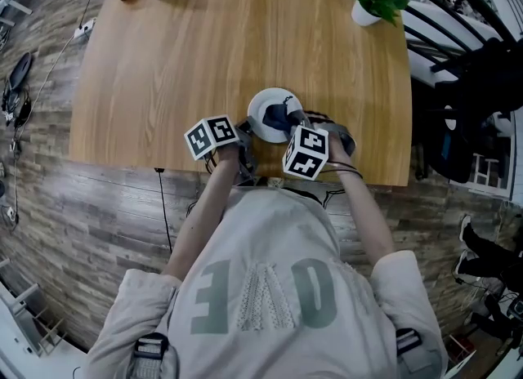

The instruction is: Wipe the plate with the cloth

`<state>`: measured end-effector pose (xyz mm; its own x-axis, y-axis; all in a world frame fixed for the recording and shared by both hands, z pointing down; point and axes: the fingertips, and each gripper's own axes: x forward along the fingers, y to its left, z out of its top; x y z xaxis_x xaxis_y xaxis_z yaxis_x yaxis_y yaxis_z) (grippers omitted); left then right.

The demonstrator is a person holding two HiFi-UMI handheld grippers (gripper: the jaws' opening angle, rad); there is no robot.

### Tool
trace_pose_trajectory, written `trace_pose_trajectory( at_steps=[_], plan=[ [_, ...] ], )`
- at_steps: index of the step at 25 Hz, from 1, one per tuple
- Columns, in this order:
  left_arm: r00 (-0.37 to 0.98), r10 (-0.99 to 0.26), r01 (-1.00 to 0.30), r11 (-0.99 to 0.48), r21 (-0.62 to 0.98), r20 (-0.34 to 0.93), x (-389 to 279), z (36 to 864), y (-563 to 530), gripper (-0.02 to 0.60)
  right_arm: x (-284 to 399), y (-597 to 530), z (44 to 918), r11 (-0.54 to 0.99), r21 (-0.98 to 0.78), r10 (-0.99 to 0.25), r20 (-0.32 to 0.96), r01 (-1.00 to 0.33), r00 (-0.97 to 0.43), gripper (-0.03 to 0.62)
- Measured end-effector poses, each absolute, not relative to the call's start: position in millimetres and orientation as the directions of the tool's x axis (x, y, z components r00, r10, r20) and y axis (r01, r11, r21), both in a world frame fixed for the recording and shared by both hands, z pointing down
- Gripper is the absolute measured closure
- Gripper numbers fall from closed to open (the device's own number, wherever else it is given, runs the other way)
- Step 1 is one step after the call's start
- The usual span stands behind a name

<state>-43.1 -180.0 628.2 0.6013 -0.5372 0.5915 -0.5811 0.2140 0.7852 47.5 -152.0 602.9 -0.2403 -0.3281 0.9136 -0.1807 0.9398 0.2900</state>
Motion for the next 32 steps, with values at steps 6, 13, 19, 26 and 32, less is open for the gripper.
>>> trace_pose_trajectory(
  at_steps=[6,13,19,26,32],
  plan=[
    [0.608,-0.535,-0.575,0.213,0.790,0.587,-42.6,629.0,-179.4,0.549,26.1,-234.1,599.5,0.898,0.394,-0.430,0.881,-0.195,-0.199,0.537],
    [0.623,-0.522,-0.565,0.214,0.797,0.582,-42.4,629.2,-177.7,0.549,15.4,-244.9,616.4,0.891,0.433,-0.451,0.878,-0.137,-0.157,0.537],
    [0.625,-0.525,-0.554,0.223,0.802,0.577,-44.5,628.4,-178.7,0.551,9.7,-216.3,620.6,0.913,0.397,-0.408,0.892,-0.098,-0.192,0.537],
    [0.622,-0.529,-0.554,0.224,0.802,0.577,-44.4,628.3,-179.1,0.551,3.7,-165.9,623.6,0.939,0.344,-0.339,0.913,-0.019,-0.225,0.537],
    [0.619,-0.535,-0.554,0.222,0.802,0.576,-44.7,627.1,-179.3,0.551,6.2,-120.9,620.6,0.954,0.297,-0.281,0.931,0.038,-0.231,0.537]
  ],
)
